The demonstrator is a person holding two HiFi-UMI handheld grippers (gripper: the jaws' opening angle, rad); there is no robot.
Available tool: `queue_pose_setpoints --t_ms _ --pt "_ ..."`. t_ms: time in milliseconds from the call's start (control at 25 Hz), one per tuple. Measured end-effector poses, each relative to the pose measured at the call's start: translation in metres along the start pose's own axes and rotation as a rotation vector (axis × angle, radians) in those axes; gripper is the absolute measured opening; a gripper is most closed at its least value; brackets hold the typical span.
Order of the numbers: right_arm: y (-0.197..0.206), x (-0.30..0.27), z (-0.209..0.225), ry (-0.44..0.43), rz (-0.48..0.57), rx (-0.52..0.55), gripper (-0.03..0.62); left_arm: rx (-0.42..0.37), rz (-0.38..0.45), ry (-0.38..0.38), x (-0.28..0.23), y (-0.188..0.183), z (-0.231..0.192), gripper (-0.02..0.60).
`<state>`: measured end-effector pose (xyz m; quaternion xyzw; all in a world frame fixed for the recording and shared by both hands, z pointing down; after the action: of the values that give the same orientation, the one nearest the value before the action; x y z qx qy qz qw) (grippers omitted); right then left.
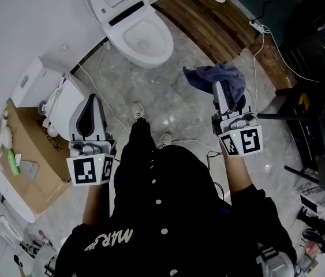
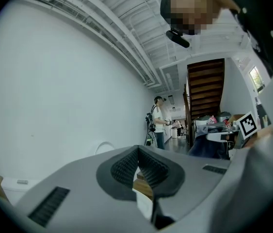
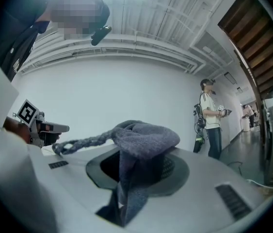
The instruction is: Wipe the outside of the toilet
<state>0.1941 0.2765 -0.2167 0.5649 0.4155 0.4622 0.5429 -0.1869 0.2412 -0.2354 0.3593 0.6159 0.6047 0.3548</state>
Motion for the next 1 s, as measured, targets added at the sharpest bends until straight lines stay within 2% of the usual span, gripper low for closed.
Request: queue_pose_setpoints --t_ms 560,1000 --pt "0.064 -0.065 0.001 0.005 -0.062 -0.005 0.107 -0.023 -0.054 -0.012 -0.051 0.042 -0.05 0.009" --pt "0.146 -0.096 0.016 0.035 -0.107 0.007 0.107 -0.026 -0.093 0.024 -0.095 0.117 -0.073 0.009"
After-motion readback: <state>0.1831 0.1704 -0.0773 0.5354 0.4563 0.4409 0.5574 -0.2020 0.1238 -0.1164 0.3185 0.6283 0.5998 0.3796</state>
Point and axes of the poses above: the fingertips, and each gripper's own axes: x backward along the fingers, z to its right, y out of its underside, the point moved 10 cm from there along x, backward along the fingers, and after that the axes turned 2 degrees about y, right-handed, at the moved point
